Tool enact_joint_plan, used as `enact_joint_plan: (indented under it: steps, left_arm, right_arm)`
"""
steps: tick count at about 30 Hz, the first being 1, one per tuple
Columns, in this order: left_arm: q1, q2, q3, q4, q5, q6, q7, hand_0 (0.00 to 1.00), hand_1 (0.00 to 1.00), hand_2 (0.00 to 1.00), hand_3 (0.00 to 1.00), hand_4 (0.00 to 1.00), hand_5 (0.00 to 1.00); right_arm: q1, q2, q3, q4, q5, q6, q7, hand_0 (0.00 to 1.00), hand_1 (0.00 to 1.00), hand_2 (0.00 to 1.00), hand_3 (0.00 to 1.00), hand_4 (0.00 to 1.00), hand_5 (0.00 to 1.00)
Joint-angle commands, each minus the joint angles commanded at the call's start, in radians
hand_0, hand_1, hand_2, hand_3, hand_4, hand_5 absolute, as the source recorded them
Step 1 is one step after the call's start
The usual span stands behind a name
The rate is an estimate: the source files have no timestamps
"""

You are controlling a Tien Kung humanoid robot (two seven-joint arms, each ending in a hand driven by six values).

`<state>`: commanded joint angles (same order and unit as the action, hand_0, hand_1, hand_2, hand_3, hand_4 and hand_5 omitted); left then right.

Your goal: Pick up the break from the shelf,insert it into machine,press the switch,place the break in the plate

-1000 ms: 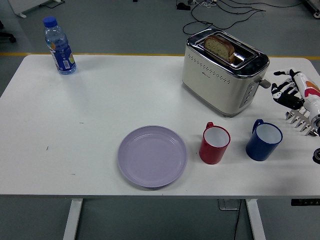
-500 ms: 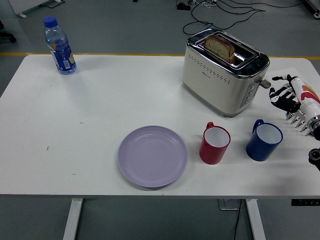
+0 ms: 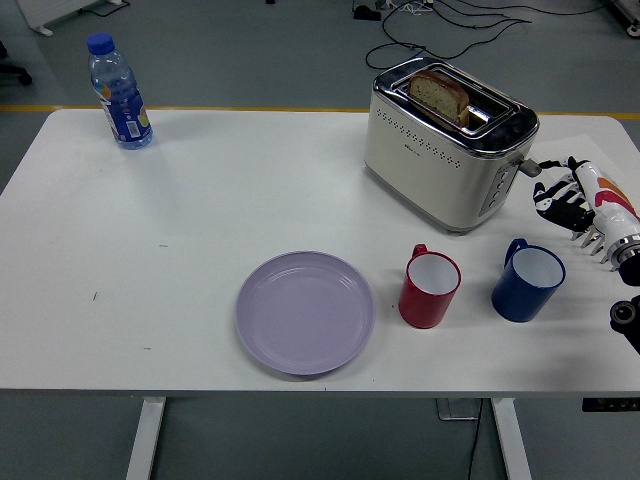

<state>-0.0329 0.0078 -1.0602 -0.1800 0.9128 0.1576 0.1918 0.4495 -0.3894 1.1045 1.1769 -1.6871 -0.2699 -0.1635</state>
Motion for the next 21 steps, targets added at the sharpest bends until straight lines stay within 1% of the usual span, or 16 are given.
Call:
enact_joint_plan:
  steps: [13, 21]
  left_arm:
    - [-0.006, 0.004, 0.001, 0.000, -0.004, 0.002, -0.004, 0.661, 0.672, 0.672, 0.611, 0.353, 0.945]
    - [-0.010, 0.007, 0.003, 0.000, -0.006, 0.003, -0.005, 0.662, 0.667, 0.667, 0.611, 0.353, 0.943]
  right_arm:
    - [0.024, 0.023, -0.009, -0.043, -0.005, -0.002, -0.004, 0.344, 0.355, 0.433, 0.735, 0.523, 0.358]
    - [0.027, 0.025, -0.006, -0.049, -0.009, 0.000, -0.006, 0.344, 0.354, 0.432, 0.735, 0.522, 0.357]
